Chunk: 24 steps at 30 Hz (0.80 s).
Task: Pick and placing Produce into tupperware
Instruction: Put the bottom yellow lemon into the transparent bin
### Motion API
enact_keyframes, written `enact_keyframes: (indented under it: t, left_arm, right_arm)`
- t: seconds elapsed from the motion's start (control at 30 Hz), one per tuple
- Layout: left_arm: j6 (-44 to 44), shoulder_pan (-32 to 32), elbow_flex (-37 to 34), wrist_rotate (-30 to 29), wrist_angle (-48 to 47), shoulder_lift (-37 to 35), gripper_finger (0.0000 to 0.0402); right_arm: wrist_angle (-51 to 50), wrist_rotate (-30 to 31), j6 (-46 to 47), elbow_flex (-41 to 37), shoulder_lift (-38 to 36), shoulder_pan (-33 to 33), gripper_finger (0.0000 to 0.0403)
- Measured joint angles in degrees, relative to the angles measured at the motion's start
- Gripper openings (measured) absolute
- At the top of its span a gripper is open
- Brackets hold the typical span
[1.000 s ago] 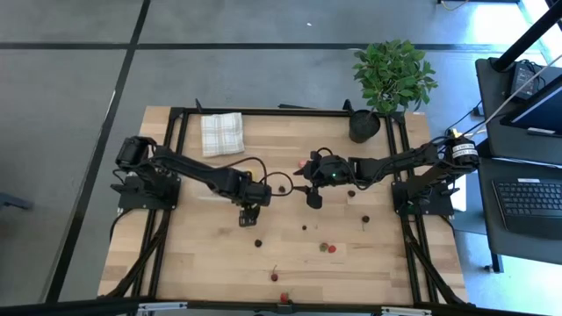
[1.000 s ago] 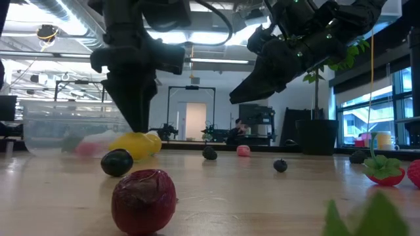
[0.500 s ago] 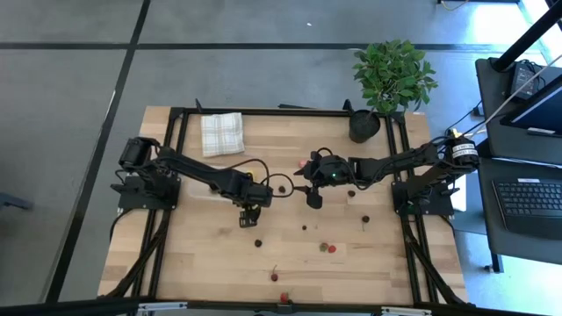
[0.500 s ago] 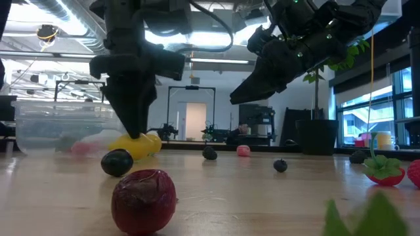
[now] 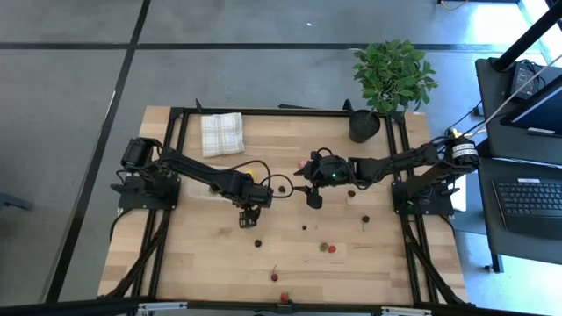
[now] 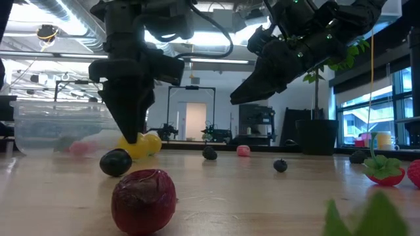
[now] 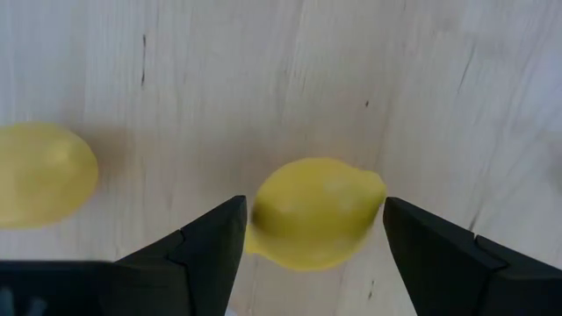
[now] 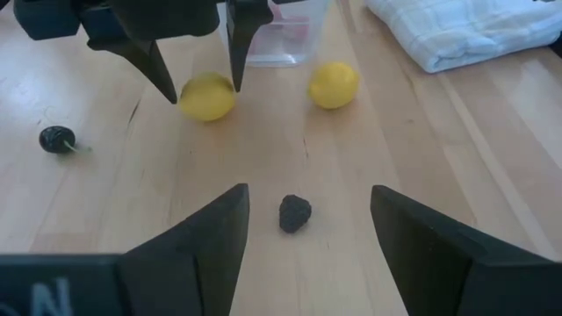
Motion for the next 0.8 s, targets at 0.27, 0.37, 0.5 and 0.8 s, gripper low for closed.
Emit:
enact_keyframes:
  t: [0.27, 0.37, 0.5, 0.8]
  left_arm:
    - [0.0, 0.0, 0.0, 0.0, 0.0, 0.0, 0.026]
    - [0.5, 0.0, 0.0, 0.0, 0.2, 0.5, 0.026]
    - [1.9, -0.2, 0.2, 0.0, 0.8, 2.1, 0.026]
    - [3.3, -0.2, 0.2, 0.7, 0.0, 5.3, 0.026]
  right_arm:
    - [0.0, 0.0, 0.0, 0.0, 0.0, 0.0, 0.024]
    - [0.0, 0.0, 0.0, 0.0, 0.0, 0.0, 0.024]
    - [-0.1, 0.0, 0.0, 0.0, 0.0, 0.0, 0.024]
    - [-1.3, 0.0, 0.1, 0.0, 0.0, 0.0, 0.024]
